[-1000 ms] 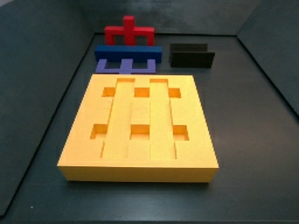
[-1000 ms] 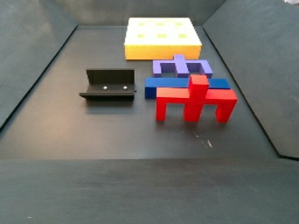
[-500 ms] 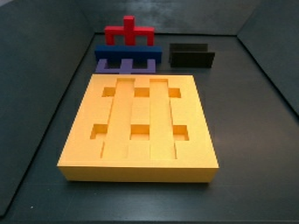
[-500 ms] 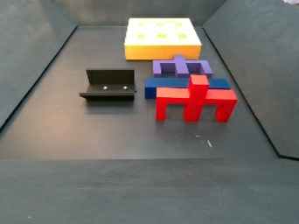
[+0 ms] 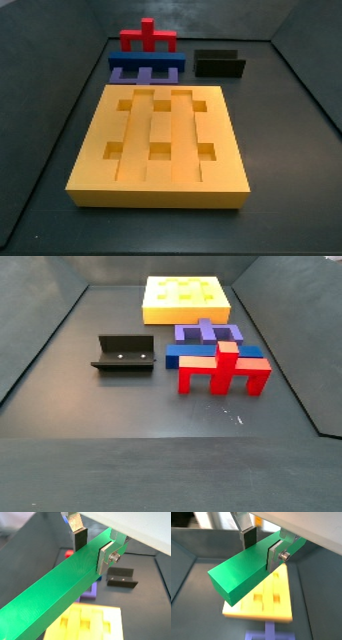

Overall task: Pick up the green object. Move up. Move to above the board. Insert the green object.
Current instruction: Move to above the board.

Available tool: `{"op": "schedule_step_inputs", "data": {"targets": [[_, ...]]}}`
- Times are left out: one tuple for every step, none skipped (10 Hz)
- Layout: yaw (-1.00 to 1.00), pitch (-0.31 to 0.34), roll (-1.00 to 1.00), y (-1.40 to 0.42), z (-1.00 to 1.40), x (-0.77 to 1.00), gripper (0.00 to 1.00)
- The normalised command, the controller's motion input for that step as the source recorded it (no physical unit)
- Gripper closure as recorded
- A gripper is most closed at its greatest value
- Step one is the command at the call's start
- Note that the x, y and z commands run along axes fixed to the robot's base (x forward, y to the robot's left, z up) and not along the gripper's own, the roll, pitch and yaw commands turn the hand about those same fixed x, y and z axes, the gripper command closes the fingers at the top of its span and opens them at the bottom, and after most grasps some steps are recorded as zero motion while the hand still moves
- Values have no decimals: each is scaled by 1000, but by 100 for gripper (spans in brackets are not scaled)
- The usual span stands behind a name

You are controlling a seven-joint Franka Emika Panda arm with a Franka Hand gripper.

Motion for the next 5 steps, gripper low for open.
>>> {"op": "schedule_step_inputs", "data": {"targets": [[1000,92,40,-777,97,118,100],[1000,112,46,-387,60,101,100],[1000,126,48,-174,46,63,100],[1000,141,63,-94,34,43,100],[1000,164,75,-56,33,48,100]]}}
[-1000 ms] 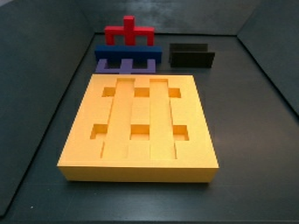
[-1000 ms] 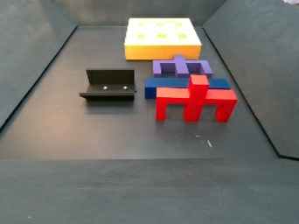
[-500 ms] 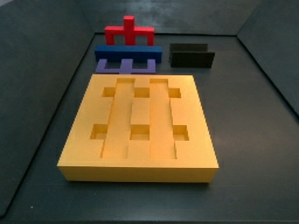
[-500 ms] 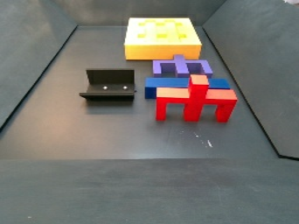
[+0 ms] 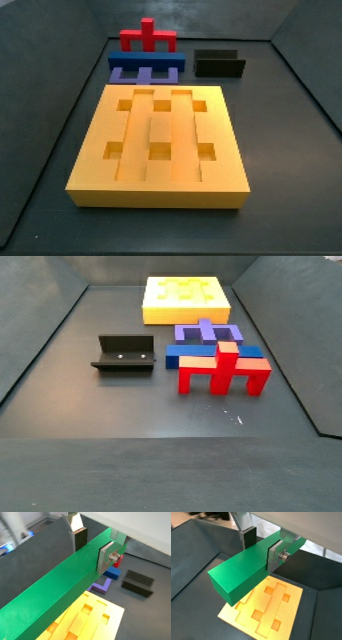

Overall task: Pick up the green object. Move up. Move to above the board. Insert the green object.
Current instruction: Move to above the board, then insert the green object.

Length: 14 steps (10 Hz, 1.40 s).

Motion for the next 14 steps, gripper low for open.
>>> {"op": "schedule_step_inputs", "data": {"targets": [[1000,204,94,-50,35,51,100],[658,193,91,-41,39,62,100],[420,177,86,-38,35,70,100],[0,0,-6,0,0,0,100],[0,-33,-110,0,-71,0,100],[0,-79,-183,20,-340,0,100],[0,-99,-274,157,-589,14,100],[0,-124,-300,186,-549,0,100],[20,-116,-296,191,-560,54,100],[0,-116,-270,134,-609,0,100],[31,-147,-206,100,-654,-89,100],[60,-160,-57,0,-840,-66,100],[97,-203,4,-23,-803,-289,100],[191,-186,96,-137,-820,-183,100]]}}
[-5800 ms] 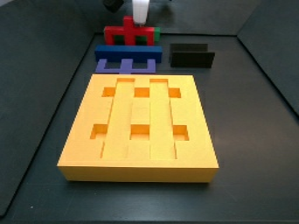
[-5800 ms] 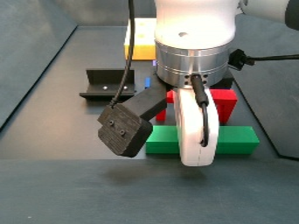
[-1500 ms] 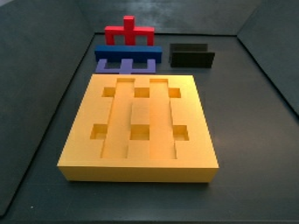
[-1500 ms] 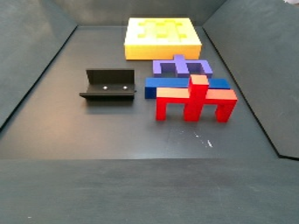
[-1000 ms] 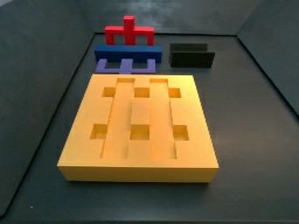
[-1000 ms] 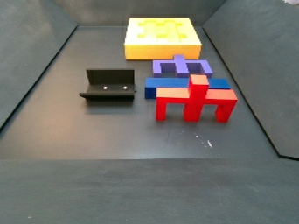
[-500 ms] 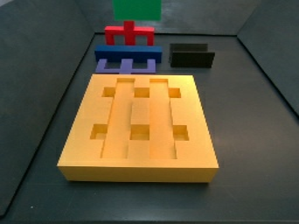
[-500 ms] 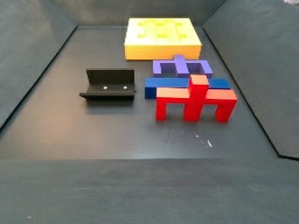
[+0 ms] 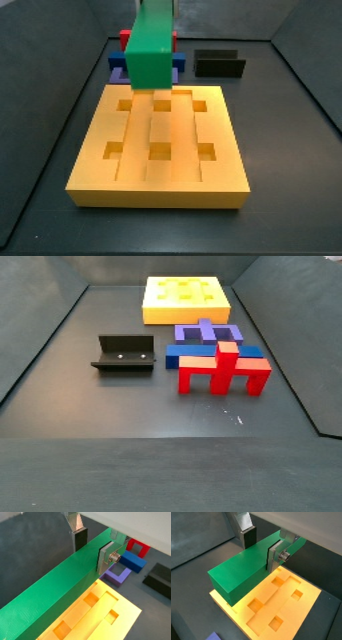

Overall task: Pick up the green object. Move up. Move to above the board. Insert the green object.
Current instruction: Insert the green object.

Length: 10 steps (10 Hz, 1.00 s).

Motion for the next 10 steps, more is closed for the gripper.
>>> {"op": "schedule_step_inputs", "data": {"targets": [[0,-66,0,-29,-869,0,100],[0,-63,-57,0,-791,0,100],[20,-10,-117,0,-806,80,100],[0,-31,-151,0,-711,0,100],[0,-50,-133,0,-680,0,100],[0,-33,-60,-3,-651,0,100],[0,-37,0,-14,-397,0,100],[0,-67,33,-26,-297,-71,100],[3,-14,24,-74,-266,-60,100],[17,-117,73,-114,-226,-220,100]]}}
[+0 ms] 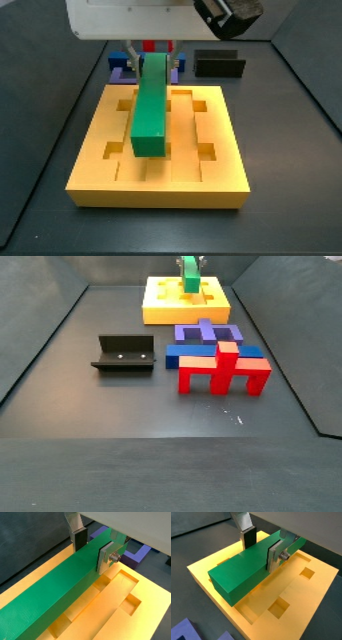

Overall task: Pick up the green object. Move up. Move to above the board. Insert the green object.
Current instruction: Insert the green object.

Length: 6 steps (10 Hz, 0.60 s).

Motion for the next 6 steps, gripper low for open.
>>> {"op": "schedule_step_inputs", "data": {"targets": [[0,-107,71,-57,-220,-206,100],[0,-114,30,-3,-223,-243,100],[0,-91,46,0,-183,-226,100],[0,-61,56,-37,-149,-157,100],[0,-66,31,-117,-183,-80,100],[0,-39,31,-140,-194,0,100]]}}
